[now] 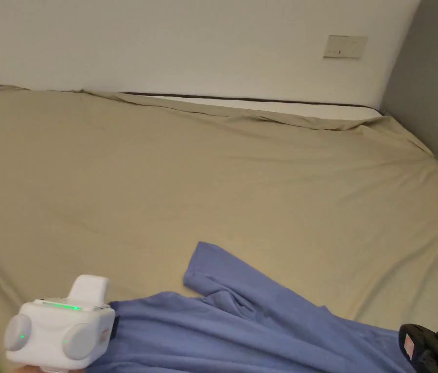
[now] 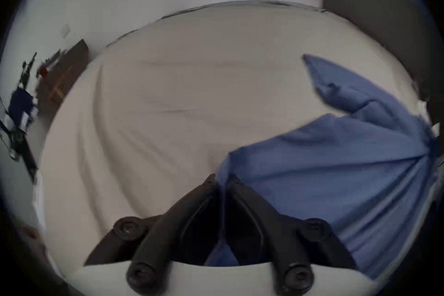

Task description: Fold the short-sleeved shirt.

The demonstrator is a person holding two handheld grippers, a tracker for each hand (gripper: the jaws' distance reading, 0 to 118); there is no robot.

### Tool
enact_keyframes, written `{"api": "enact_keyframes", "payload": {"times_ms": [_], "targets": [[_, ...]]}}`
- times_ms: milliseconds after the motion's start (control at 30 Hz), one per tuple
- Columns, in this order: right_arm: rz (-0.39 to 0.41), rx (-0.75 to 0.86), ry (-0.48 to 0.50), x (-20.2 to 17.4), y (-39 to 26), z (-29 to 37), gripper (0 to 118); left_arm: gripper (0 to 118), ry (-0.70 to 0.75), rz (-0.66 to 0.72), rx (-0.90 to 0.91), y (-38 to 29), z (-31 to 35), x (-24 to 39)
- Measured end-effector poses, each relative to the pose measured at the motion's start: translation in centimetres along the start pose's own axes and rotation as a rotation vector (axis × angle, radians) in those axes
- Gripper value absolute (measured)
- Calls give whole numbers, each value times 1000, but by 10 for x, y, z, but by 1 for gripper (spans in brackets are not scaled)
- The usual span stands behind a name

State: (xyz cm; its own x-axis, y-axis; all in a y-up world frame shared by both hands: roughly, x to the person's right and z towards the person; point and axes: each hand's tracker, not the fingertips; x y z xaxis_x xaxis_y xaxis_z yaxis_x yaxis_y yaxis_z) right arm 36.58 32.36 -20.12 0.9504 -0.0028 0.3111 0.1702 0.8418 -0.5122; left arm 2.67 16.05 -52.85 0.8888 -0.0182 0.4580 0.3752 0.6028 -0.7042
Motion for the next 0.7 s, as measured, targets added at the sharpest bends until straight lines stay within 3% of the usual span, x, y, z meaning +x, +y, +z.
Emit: {"api": "enact_keyframes", "payload": {"times_ms": [67, 167, 333, 367, 400, 433, 500, 567, 667, 700], "targets": [[11, 3, -56, 24, 2, 5, 5, 0, -177, 209, 48, -1, 28, -11], [-3, -5, -97, 63, 3, 5, 5, 0, -314, 376, 190, 2, 80, -24], [-3, -174, -55, 117, -13, -42, 5, 0, -451, 363, 311, 16, 151, -13], [2, -235, -40, 122, -17, -56, 14, 0, -455, 359, 310, 17, 157, -12], [7, -285, -15, 128, -21, -68, 39, 0, -459, 359, 307, 19, 161, -11], [-11, -339, 28, 134, -27, -85, 54, 0, -468, 357, 300, 22, 165, -6], [-51, -466, 46, 138, -38, -113, 64, 0, -478, 357, 289, 22, 169, -2], [-11, -544, 40, 141, -49, -140, 79, 0, -477, 359, 289, 21, 171, 1], [-23, -572, -19, 148, -57, -164, 80, 0, -488, 371, 291, 17, 174, 3], [-38, -577, -49, 150, -59, -169, 71, 0, -487, 373, 290, 15, 169, -4]]}}
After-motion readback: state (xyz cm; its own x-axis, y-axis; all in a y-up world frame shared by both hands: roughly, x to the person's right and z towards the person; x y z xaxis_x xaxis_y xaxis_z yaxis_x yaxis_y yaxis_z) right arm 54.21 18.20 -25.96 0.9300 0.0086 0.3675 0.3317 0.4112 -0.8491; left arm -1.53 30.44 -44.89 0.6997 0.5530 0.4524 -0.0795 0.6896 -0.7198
